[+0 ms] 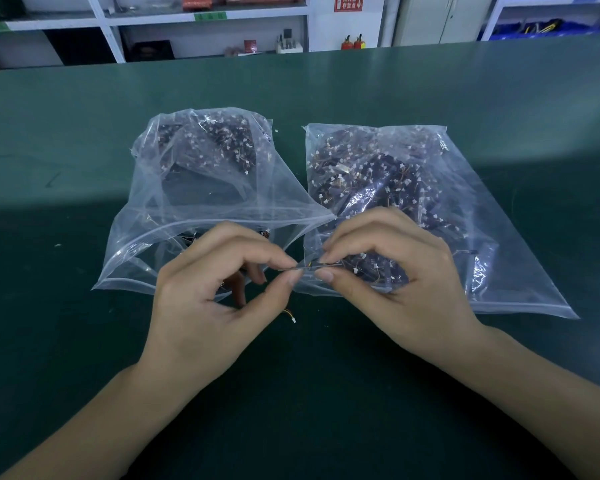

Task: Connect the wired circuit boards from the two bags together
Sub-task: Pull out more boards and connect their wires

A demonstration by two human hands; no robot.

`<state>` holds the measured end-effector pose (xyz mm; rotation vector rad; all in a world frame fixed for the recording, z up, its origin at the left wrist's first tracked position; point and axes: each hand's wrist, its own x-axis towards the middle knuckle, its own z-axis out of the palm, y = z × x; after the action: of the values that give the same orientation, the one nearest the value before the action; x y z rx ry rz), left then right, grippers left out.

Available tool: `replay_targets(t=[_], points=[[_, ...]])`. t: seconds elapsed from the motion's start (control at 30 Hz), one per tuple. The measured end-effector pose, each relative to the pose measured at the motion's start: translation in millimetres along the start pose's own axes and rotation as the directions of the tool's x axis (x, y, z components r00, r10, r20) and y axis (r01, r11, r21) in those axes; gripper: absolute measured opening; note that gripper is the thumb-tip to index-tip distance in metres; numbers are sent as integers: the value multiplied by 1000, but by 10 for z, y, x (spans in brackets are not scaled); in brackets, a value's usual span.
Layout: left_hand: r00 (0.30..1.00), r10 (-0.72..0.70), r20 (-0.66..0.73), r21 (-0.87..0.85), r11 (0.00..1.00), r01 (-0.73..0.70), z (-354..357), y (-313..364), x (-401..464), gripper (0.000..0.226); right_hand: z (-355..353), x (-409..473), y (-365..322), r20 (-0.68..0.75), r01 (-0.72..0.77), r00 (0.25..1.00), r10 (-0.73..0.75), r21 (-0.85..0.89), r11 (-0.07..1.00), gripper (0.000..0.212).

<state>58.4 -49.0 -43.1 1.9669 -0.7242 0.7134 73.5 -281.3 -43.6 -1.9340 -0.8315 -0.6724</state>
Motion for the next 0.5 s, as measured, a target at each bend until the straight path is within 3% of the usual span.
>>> replay_targets(t=[0.5], points=[[999,22,27,17,1000,-22,7,-3,-12,5,31,-15,4,31,-28,999,27,47,999,11]])
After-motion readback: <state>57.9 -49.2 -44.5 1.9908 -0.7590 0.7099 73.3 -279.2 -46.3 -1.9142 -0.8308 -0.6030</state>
